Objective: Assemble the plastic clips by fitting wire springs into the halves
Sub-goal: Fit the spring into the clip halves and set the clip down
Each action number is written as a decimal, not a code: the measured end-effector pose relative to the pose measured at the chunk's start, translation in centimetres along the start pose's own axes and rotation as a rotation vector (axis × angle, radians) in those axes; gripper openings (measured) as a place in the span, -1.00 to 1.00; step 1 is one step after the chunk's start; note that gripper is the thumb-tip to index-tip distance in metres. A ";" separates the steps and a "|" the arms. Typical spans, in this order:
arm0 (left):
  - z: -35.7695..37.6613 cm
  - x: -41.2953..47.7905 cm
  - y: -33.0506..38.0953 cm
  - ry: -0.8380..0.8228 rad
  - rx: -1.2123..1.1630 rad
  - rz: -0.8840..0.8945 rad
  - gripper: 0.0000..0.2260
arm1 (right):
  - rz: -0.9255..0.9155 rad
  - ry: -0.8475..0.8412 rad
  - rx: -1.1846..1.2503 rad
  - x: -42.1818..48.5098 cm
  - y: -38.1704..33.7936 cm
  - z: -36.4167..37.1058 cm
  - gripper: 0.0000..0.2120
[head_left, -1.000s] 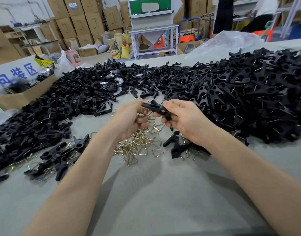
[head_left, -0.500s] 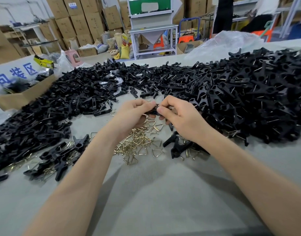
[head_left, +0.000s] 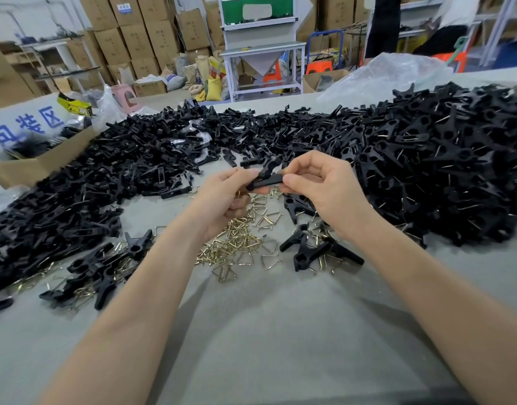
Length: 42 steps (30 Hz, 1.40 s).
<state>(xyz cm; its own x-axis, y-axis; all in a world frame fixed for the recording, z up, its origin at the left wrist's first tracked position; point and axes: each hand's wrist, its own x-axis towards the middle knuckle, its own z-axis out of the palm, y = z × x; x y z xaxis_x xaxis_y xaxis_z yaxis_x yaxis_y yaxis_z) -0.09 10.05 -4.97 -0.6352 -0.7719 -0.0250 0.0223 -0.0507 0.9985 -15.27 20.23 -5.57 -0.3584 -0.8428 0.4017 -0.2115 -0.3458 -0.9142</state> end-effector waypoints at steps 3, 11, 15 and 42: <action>0.1 -0.2 0.1 -0.033 0.065 0.045 -0.87 | 0.048 0.041 0.060 0.0 0.2 0.0 -0.81; 0.7 -0.7 0.0 -0.140 0.256 0.130 -0.88 | 0.194 0.157 0.242 0.1 0.2 -0.1 -0.73; 1.2 -0.7 0.0 -0.100 0.266 0.106 -0.91 | 0.248 0.135 0.376 0.1 -0.2 0.1 -0.78; 1.1 -0.8 -0.2 -0.122 0.330 0.129 -0.86 | 0.142 0.010 0.036 -0.3 -0.1 -0.2 -0.82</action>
<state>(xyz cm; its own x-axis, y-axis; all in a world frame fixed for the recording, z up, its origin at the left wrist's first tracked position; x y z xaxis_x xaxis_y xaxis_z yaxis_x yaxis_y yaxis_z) -0.42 11.33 -5.06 -0.7314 -0.6763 0.0880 -0.1292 0.2642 0.9558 -15.30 20.61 -5.62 -0.3909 -0.8803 0.2689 -0.1256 -0.2384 -0.9630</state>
